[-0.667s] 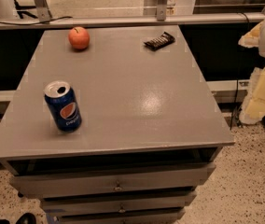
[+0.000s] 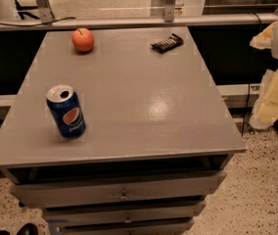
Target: Pick pepsi can
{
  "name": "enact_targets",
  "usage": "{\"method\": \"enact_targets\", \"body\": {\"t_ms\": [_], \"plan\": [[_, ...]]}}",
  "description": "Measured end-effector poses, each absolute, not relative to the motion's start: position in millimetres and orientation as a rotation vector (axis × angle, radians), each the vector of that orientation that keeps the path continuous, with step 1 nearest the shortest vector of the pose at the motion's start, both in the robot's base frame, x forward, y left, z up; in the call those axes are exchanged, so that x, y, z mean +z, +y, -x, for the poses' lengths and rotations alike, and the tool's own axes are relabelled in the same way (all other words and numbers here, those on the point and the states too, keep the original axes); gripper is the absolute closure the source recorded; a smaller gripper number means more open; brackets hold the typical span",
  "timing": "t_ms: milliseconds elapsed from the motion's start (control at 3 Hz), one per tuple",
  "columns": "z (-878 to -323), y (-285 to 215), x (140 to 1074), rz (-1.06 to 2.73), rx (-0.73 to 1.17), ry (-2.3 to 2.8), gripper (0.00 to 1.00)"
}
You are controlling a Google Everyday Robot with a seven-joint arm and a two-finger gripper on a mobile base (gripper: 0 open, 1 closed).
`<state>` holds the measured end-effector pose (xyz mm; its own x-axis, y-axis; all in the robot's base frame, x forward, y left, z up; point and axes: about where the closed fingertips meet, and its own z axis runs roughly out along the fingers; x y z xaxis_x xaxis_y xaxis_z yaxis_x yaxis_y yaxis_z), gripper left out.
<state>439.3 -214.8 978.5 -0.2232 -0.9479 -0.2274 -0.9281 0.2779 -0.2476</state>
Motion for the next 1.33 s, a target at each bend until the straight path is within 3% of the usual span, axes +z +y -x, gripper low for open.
{"method": "enact_targets", "body": {"t_ms": [333, 1333], "plan": [[-443.8, -191.2, 970.4, 1.655, 0.040, 2.182, 0.00], [-431.4, -23.9, 939.3, 1.478, 0.634, 1.834, 0.00]]}}
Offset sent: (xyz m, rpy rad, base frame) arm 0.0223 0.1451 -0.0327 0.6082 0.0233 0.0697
